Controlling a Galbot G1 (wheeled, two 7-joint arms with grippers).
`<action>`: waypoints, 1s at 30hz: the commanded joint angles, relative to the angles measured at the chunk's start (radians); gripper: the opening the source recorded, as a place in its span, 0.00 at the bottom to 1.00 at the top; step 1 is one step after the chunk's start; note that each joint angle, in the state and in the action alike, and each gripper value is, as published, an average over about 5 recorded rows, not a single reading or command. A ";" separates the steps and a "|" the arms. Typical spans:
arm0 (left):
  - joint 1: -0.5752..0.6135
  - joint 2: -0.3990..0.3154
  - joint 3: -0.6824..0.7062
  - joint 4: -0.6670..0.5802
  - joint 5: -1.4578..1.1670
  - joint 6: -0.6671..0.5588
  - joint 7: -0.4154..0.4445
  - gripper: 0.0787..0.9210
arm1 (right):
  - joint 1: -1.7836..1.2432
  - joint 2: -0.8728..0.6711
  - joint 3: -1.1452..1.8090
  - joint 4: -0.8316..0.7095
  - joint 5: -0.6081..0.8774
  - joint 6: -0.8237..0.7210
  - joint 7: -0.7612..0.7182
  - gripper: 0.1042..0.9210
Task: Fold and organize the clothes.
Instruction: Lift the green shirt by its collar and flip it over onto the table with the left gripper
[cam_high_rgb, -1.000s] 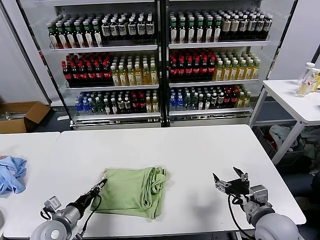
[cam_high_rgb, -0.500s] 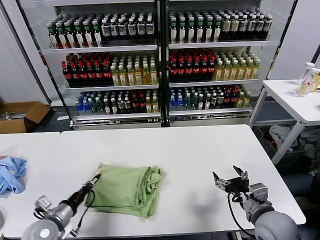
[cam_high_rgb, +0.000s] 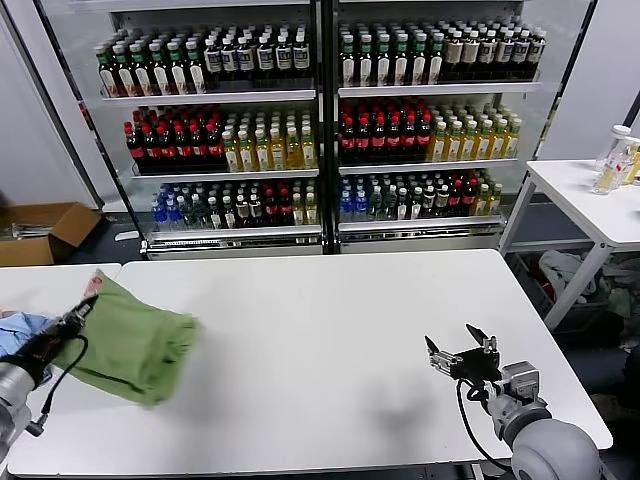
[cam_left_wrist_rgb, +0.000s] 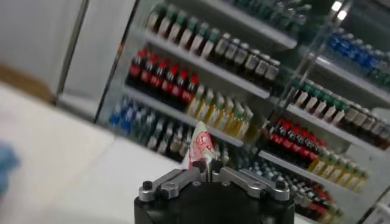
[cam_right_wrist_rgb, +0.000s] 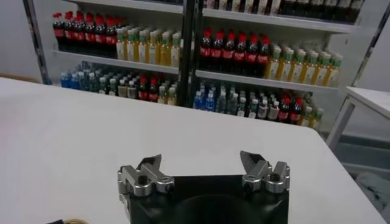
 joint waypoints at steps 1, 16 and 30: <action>-0.043 -0.056 0.392 -0.149 0.571 -0.065 -0.108 0.02 | -0.018 0.003 0.003 0.014 -0.014 0.006 -0.002 0.88; -0.157 -0.448 0.899 0.035 0.775 -0.078 -0.220 0.02 | -0.029 0.010 -0.008 0.033 -0.036 0.017 -0.006 0.88; -0.360 -0.530 0.955 0.261 0.723 -0.207 -0.215 0.02 | 0.001 0.002 -0.038 0.018 -0.038 0.025 -0.015 0.88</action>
